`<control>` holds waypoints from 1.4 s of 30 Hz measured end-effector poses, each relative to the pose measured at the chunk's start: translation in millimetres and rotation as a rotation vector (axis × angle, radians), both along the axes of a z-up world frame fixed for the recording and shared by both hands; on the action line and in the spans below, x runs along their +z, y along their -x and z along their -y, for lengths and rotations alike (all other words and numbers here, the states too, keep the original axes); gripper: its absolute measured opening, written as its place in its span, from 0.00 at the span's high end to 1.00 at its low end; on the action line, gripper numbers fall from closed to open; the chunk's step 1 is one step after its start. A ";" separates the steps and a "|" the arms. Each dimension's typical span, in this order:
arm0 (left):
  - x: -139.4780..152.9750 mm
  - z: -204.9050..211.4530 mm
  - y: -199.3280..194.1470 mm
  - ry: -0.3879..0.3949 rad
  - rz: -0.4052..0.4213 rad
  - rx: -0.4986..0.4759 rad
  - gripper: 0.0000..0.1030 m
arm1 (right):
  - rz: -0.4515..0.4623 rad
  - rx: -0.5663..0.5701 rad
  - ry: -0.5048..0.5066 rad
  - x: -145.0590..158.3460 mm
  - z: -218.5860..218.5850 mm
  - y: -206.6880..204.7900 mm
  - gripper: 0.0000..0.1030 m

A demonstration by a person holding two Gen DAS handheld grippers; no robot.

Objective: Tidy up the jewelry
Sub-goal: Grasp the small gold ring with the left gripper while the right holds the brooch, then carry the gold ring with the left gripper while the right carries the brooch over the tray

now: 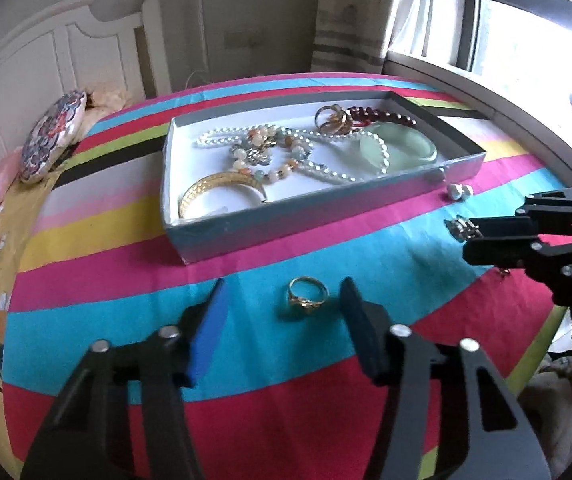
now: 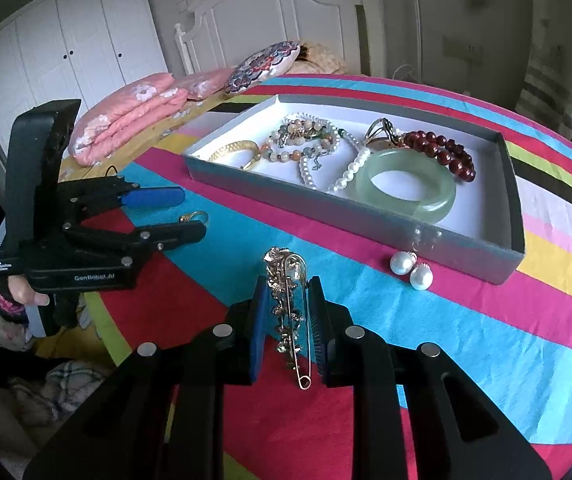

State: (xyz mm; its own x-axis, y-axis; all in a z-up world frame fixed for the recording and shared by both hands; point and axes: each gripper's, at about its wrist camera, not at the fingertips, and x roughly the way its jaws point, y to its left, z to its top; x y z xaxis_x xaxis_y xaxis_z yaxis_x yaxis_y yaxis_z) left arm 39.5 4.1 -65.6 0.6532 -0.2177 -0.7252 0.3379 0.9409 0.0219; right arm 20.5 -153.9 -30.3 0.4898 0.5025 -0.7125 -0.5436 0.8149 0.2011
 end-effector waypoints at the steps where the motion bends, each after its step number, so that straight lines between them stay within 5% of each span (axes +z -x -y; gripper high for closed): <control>1: 0.7 -0.9 1.0 -0.002 0.004 -0.008 0.58 | -0.003 0.000 0.000 -0.9 -0.3 0.4 0.80; 4: 1.7 2.4 4.5 -0.022 0.018 -0.048 0.80 | -0.007 0.001 0.000 -2.8 -1.2 0.9 0.80; 26: 37.2 7.4 19.4 -0.027 0.130 -0.071 0.81 | 0.101 -0.057 -0.073 33.6 14.4 8.9 0.80; 42: 68.3 30.0 -7.4 -0.043 0.212 -0.086 0.81 | 0.186 -0.159 -0.105 60.3 36.4 -20.2 0.80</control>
